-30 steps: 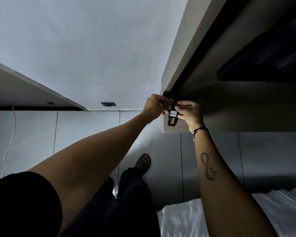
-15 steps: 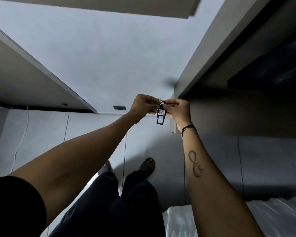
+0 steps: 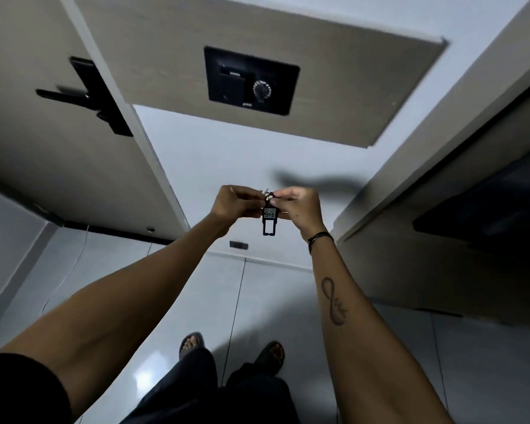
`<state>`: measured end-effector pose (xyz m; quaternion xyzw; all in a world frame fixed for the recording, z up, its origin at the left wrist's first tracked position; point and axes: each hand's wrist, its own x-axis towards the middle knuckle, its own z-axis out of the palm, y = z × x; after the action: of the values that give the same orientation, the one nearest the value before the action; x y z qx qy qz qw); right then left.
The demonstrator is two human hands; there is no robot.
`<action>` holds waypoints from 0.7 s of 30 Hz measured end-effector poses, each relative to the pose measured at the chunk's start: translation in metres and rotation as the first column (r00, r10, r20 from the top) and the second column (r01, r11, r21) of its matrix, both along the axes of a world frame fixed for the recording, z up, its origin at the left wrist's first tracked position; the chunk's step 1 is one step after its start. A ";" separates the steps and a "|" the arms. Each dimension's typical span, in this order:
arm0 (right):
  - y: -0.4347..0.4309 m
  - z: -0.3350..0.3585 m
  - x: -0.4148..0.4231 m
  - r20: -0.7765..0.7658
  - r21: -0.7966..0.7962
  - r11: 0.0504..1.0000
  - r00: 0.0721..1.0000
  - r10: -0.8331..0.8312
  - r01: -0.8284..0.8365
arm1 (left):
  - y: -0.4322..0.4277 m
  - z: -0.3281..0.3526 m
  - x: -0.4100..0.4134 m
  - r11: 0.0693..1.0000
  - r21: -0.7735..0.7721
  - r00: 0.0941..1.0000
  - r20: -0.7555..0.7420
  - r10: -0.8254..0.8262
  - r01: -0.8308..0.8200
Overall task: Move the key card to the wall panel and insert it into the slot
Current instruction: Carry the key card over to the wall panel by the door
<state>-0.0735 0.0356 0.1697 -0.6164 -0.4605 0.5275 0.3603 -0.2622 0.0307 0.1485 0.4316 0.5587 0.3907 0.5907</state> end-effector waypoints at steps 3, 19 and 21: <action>0.007 0.032 -0.030 0.002 0.064 0.996 0.998 0.055 -0.055 | 0.002 0.033 -0.032 0.998 0.054 1.000 0.012 0.021 -0.022; 0.033 0.201 -0.104 0.004 0.380 0.916 0.990 0.138 -0.129 | 0.026 0.202 -0.115 0.936 0.352 0.999 0.029 0.023 -0.032; 0.038 0.218 -0.105 0.018 0.413 0.900 0.989 0.144 -0.139 | 0.029 0.220 -0.117 0.925 0.380 0.999 0.037 0.022 -0.035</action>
<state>-0.1788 0.0738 0.3881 -0.4879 -0.6026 0.4471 0.4460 -0.3790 0.0597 0.3688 0.5234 0.4691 0.5069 0.4990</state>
